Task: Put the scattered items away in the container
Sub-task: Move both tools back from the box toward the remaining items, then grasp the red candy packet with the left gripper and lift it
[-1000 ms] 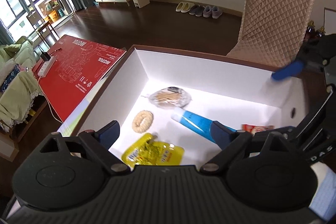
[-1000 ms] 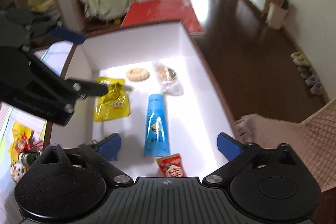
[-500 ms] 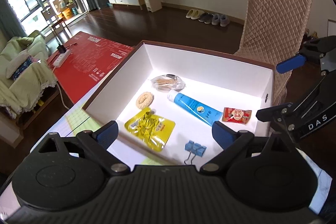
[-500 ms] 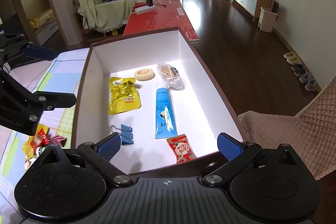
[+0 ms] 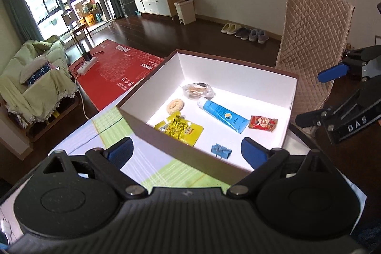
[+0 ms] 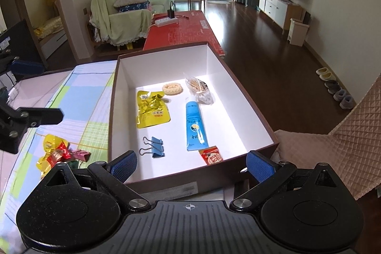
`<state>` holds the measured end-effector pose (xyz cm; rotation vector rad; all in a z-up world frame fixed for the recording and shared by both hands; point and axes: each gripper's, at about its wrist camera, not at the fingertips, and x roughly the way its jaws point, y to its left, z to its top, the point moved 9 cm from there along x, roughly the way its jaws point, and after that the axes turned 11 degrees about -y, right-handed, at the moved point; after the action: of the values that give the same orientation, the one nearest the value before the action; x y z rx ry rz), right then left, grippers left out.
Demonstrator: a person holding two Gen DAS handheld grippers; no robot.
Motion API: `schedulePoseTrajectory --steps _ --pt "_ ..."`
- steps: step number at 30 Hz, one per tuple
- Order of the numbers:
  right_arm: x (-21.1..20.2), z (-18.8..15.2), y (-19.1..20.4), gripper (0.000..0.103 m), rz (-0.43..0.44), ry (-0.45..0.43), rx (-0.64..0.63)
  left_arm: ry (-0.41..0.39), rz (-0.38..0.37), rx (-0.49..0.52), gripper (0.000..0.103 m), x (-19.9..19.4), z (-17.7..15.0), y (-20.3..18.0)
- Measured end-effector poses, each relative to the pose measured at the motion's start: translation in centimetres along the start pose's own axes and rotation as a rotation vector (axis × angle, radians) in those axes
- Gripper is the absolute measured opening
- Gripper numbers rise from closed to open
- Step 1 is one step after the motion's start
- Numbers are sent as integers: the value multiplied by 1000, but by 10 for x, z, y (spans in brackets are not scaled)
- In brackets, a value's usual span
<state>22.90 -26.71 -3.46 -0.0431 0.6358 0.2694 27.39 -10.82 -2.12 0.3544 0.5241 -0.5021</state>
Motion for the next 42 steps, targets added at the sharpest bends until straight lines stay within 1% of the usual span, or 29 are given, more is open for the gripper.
schedulePoseTrajectory --steps 8,13,19,24,27,32,42 --pt "-14 -3 34 101 13 -27 4 -6 19 -49 96 -46 -34 24" --pt "-22 -5 57 101 23 -44 5 18 64 -87 96 -72 -66 50" --pt "-18 -11 105 101 98 -48 -25 78 115 -152 96 -94 -112 84" --pt "-5 -24 144 101 159 -15 -53 122 132 -204 96 -108 -146 106" --pt "6 -32 163 101 183 10 -65 142 138 -221 96 -114 -163 115" --pt "24 -42 188 101 208 45 -84 155 128 -253 95 -117 -182 125" --pt "65 -60 212 101 239 127 -102 179 96 -278 92 -93 -200 141"
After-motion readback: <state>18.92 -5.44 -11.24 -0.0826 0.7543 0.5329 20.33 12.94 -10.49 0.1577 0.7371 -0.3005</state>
